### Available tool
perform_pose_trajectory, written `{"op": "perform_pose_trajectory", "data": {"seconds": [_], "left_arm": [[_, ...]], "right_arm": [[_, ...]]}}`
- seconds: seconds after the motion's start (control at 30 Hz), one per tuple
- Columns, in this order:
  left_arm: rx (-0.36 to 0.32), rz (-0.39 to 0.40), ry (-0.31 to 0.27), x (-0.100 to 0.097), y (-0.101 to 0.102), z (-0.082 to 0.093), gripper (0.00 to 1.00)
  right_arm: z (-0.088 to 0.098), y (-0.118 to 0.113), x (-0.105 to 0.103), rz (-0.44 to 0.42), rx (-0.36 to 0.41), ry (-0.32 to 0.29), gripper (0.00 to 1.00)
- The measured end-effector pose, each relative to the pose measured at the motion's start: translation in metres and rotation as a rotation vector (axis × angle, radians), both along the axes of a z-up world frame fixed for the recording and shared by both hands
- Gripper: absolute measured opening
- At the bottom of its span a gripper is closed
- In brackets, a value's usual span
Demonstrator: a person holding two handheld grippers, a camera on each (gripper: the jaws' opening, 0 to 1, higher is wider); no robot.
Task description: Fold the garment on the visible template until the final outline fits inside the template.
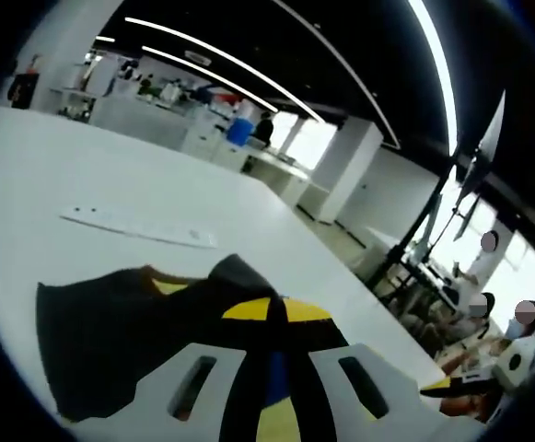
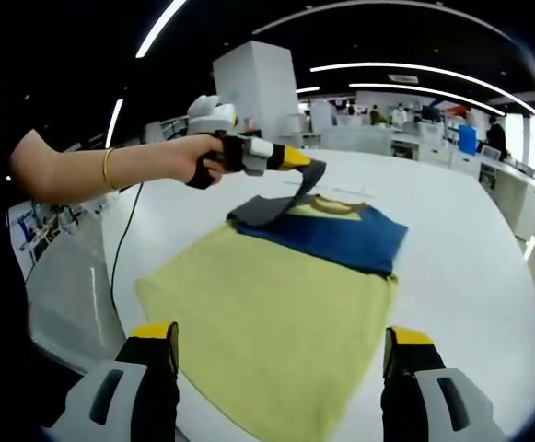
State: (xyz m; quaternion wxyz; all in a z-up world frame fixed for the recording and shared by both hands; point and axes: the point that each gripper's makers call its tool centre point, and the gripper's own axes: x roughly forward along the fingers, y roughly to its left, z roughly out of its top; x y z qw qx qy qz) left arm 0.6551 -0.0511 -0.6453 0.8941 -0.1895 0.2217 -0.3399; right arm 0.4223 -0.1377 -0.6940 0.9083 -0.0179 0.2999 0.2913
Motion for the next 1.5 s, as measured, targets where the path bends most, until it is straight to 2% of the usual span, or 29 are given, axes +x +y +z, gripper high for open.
{"op": "perform_pose_trajectory", "data": {"seconds": [0.23, 0.57, 0.77, 1.03, 1.37, 1.5], "left_arm": [[-0.022, -0.044, -0.015, -0.003, -0.019, 0.001, 0.00], [-0.050, -0.059, -0.009, -0.003, -0.033, 0.002, 0.00], [-0.066, -0.095, -0.014, -0.005, -0.051, 0.003, 0.00], [-0.041, -0.128, 0.024, -0.010, -0.067, -0.018, 0.00], [-0.024, -0.154, 0.064, -0.018, -0.087, -0.036, 0.00], [0.020, -0.160, 0.079, -0.019, -0.089, -0.049, 0.00]], "right_arm": [[-0.001, -0.005, 0.002, -0.017, -0.008, -0.004, 0.90], [-0.006, -0.005, 0.001, -0.017, -0.003, 0.006, 0.90], [-0.008, -0.008, 0.002, -0.022, 0.001, 0.012, 0.90], [-0.011, -0.012, 0.001, -0.034, 0.004, 0.018, 0.90], [-0.014, -0.013, 0.001, -0.040, 0.009, 0.027, 0.90], [-0.016, -0.013, 0.002, -0.039, 0.011, 0.031, 0.90]]}}
